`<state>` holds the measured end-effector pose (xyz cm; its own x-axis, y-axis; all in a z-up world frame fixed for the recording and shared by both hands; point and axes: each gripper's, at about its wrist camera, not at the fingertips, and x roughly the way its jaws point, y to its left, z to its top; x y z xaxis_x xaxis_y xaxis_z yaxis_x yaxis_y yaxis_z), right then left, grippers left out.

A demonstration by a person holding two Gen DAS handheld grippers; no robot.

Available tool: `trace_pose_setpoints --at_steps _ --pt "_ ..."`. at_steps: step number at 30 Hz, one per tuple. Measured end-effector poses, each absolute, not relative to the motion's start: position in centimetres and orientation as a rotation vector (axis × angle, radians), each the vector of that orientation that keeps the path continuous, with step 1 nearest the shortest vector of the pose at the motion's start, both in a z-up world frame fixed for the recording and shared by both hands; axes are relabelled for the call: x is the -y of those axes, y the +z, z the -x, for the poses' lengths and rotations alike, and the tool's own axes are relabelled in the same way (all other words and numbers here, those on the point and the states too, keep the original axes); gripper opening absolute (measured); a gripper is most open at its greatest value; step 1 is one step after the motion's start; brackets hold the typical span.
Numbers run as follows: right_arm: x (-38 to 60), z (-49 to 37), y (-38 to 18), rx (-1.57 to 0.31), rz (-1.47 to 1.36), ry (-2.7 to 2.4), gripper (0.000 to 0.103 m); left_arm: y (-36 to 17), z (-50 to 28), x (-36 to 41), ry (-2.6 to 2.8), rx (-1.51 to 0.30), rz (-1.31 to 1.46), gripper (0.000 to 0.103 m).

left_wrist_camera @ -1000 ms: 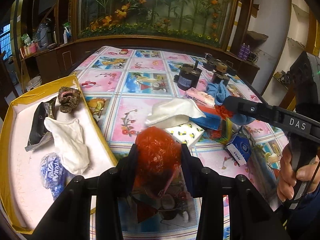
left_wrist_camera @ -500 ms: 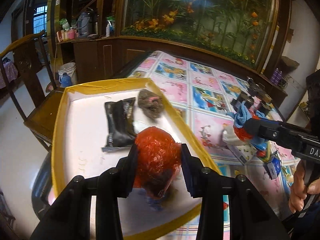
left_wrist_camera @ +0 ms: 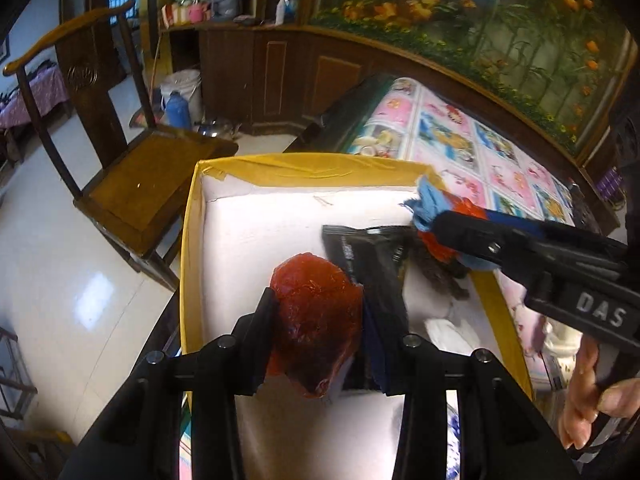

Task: Organize soft objects
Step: 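Carry the mesh bag into the yellow box with the left tool while the right tool carries the socks, then release the sock bundle in the box with the right tool while the left tool withdraws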

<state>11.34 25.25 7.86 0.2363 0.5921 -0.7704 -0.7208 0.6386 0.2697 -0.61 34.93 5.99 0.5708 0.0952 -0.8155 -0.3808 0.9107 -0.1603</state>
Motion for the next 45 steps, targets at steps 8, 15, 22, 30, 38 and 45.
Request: trace_pose_setpoints --at_steps 8,15,22,30,38,45 --pt "-28.8 -14.4 5.0 -1.018 0.169 0.873 0.044 4.6 -0.8 -35.6 0.275 -0.973 0.345 0.041" --pt "-28.2 -14.3 5.5 -1.011 0.132 0.882 0.06 5.0 -0.4 -35.8 0.259 -0.939 0.365 0.059" --pt "-23.1 -12.2 8.2 -0.973 0.032 0.903 0.06 6.4 1.1 -34.6 0.239 -0.894 0.381 0.06" --pt "-13.6 -8.1 10.2 -0.919 -0.091 0.93 0.061 8.9 4.0 -29.0 0.153 -0.814 0.343 0.06" --pt "-1.6 -4.8 10.7 -0.844 -0.145 0.899 0.061 9.4 5.5 -20.8 0.029 -0.8 0.273 0.063" --pt "10.5 -4.3 9.5 -0.775 -0.199 0.731 0.063 8.5 3.7 -14.5 -0.044 -0.862 0.202 0.07"
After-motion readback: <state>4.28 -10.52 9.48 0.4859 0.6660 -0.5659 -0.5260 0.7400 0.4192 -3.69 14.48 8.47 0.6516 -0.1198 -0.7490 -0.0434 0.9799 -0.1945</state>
